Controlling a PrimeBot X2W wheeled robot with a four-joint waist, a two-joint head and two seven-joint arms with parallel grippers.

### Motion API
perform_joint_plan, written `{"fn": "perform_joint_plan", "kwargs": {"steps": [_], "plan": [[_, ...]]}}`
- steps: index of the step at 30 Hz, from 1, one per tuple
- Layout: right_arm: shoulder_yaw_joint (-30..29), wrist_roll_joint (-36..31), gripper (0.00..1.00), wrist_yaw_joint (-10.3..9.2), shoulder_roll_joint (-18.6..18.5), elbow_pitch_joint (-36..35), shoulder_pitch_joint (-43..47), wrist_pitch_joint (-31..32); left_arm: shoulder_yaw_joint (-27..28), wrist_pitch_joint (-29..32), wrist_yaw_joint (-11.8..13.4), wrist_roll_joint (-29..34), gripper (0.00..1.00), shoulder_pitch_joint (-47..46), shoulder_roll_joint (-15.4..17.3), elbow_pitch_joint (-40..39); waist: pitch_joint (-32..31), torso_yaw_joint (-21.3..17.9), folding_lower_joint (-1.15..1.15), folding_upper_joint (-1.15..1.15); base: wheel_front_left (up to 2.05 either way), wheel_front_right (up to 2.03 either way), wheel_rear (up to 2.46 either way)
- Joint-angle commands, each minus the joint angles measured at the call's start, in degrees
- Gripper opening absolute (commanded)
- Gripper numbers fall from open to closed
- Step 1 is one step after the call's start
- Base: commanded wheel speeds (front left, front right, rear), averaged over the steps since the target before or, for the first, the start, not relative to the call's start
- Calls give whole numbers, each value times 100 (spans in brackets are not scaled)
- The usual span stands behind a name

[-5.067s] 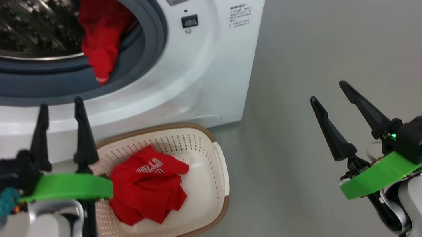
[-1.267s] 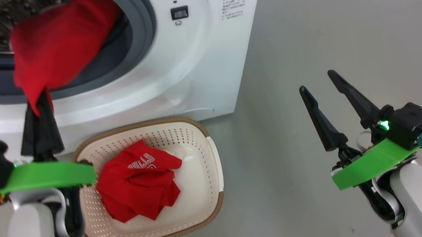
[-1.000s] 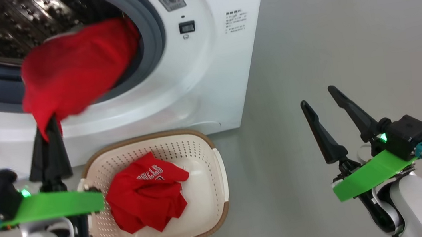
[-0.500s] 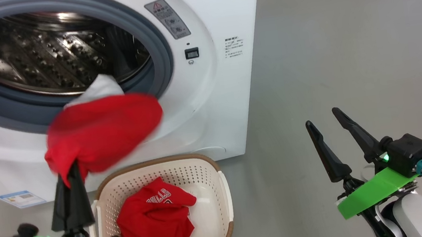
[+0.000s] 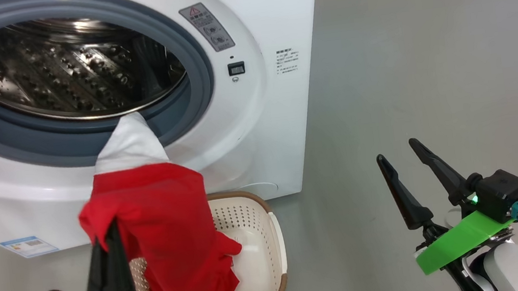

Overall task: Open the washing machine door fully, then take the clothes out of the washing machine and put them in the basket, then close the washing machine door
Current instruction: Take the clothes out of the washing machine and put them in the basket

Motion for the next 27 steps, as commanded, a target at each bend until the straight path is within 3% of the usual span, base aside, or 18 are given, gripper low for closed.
{"fn": "perform_joint_plan", "kwargs": {"steps": [1,11,22,27], "plan": [[136,15,100,2,-47,-131,-25,-37,127,-47,-20,-44,0,-145,61,-14,37,-7,0,0,0,0,0],[215,62,100,2,-44,-117,-159,-37,-253,-17,19,-620,0,-690,61,1093,475,-67,0,0,0,0,0],[252,114,100,2,-85,-113,-459,-37,-363,-32,-201,-632,0,-1744,65,3031,1111,-143,0,0,0,0,0],[366,228,100,2,-154,-99,-553,-37,-453,228,-298,-733,0,-2234,64,3961,1342,-151,0,0,0,0,0]]}}
